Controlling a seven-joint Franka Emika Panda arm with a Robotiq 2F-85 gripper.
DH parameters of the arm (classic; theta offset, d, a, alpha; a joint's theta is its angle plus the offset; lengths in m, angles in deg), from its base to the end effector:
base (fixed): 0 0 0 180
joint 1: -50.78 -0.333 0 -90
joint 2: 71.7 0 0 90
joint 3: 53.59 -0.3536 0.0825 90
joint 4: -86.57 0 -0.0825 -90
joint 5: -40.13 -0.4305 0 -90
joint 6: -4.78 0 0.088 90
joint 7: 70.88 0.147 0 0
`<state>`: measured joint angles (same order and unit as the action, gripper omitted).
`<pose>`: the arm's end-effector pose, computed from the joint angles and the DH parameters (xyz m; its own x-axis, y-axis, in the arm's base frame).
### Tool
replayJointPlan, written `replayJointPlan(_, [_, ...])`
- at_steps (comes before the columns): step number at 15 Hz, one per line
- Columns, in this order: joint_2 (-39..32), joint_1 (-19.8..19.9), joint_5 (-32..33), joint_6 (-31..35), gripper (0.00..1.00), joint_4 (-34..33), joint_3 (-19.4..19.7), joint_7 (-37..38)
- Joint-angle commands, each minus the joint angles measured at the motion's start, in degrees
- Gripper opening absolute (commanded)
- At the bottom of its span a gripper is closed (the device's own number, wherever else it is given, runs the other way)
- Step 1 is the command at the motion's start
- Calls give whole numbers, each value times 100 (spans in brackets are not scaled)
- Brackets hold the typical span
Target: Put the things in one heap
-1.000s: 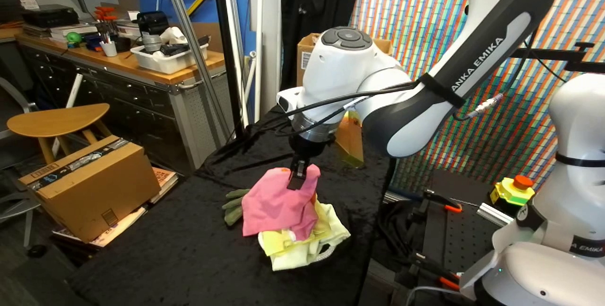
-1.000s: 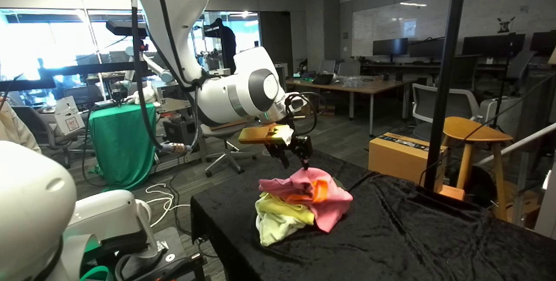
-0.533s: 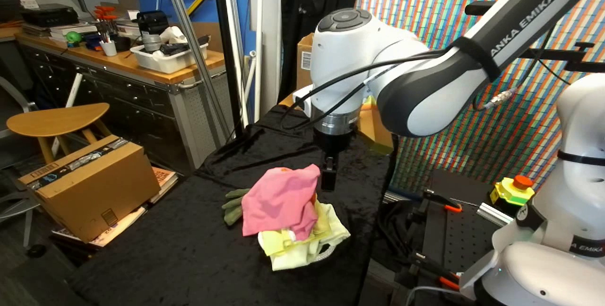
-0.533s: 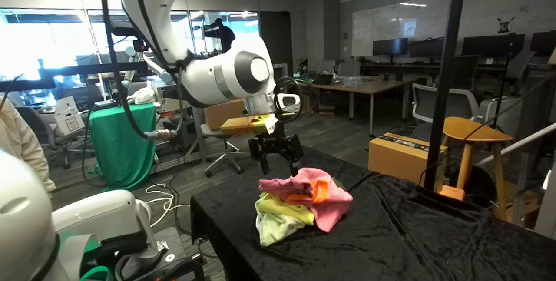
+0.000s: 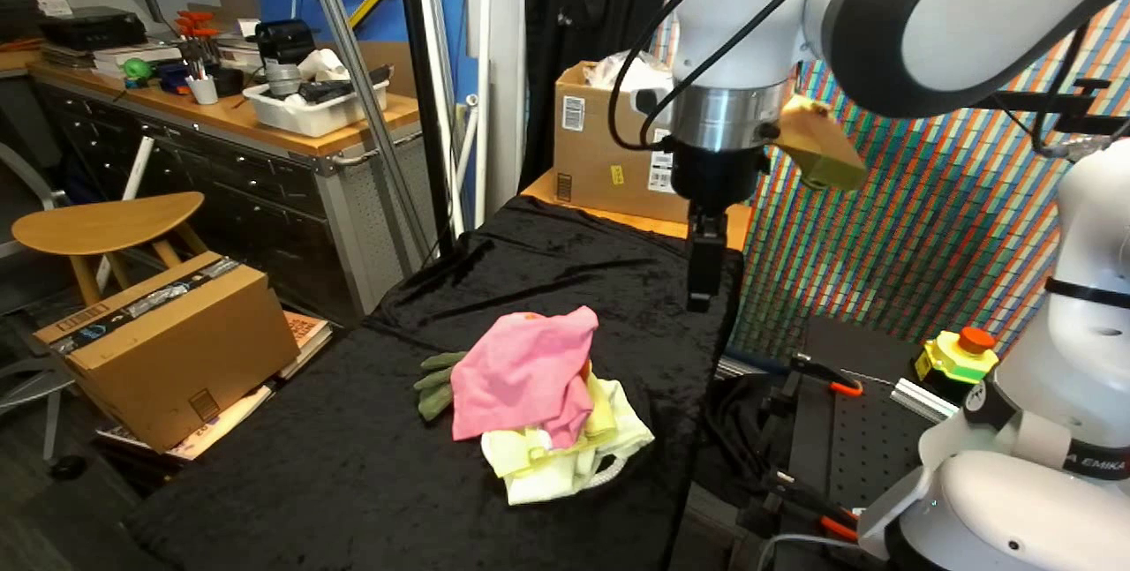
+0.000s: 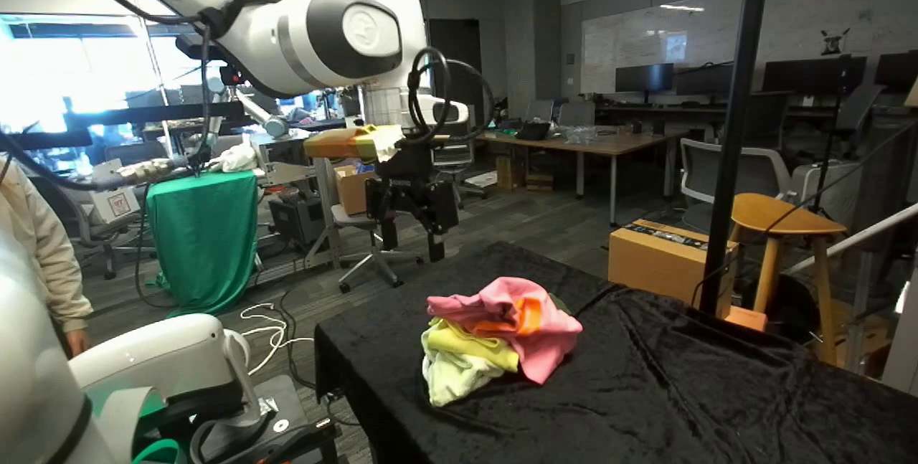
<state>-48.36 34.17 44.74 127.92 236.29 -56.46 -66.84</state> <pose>0.3898 0.1301 0.3498 0.9515 0.3031 -0.0532 0.3068 -0.9477 0.0884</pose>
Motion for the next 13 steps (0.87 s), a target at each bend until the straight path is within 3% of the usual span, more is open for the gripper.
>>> replayJointPlan(1, [1328,207,-421,-271,100,551,-97,-354])
replayJointPlan(6, [2394,386,-431,-137,100,1054,-6,-497])
replayJointPlan(7, [1842,389,-413,-264,100,736,-144,-390])
replayJointPlan(13, [2269,448,-407,-263,100,937,-118,-426])
